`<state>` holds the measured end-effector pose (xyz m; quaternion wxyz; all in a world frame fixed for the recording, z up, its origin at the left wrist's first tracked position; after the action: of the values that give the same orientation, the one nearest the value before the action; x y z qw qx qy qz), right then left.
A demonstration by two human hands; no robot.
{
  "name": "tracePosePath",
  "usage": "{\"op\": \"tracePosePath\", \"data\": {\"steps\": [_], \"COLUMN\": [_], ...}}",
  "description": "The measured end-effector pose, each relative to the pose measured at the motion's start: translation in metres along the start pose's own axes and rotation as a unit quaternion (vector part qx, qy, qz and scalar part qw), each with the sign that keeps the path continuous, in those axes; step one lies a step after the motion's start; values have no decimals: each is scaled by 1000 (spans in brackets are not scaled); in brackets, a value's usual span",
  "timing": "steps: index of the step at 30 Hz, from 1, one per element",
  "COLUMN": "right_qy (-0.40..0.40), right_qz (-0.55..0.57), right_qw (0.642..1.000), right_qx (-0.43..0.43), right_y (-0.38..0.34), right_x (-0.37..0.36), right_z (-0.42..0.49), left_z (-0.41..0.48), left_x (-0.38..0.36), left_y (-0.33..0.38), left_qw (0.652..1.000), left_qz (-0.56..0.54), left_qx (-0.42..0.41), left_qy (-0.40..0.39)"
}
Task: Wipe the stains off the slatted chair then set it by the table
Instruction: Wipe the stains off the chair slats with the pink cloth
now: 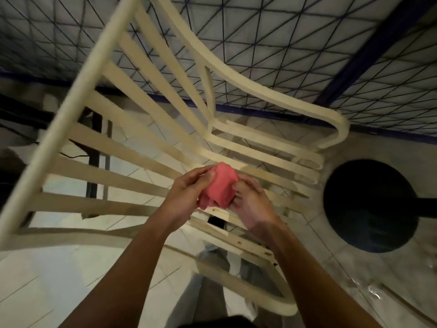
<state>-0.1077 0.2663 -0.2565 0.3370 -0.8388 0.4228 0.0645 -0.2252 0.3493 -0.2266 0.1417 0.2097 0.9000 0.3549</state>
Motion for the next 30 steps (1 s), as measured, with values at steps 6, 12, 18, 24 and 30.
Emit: {"op": "tracePosePath", "data": {"steps": [6,12,18,24,30], "right_qy": [-29,-108,-63,-28,22], "right_qz": [-83,-224,-281,-139,-129], "right_qw": [996,967,942,983,978], "right_qx": [8,59,173,118,162], "right_y": [-47,-66,-84,-88,-110], "right_x": [-23,-31,-23,-14,-22], "right_z": [-69,-121,-143,-149,-156], "left_z": [-61,-98,-118,-124,-136], "left_x": [5,2,-7,-12,-22], "left_y": [41,60,77,73,78], "left_qw": [995,995,996,995,992], "left_qz": [-58,-71,-74,-93,-104], "left_qx": [-43,-31,-52,-34,-47], "left_qy": [66,63,25,-15,-46]}}
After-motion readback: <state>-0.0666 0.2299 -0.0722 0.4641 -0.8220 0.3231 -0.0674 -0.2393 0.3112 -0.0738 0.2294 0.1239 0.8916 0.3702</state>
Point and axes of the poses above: each hand's wrist, its own z-axis towards the middle knuckle, its own x-axis out of the back of the hand, y = z × x, the point moved 7 cm from there along z, towards the middle knuckle, and after that the axes turned 1 degree about z, right-handed, at the moved point
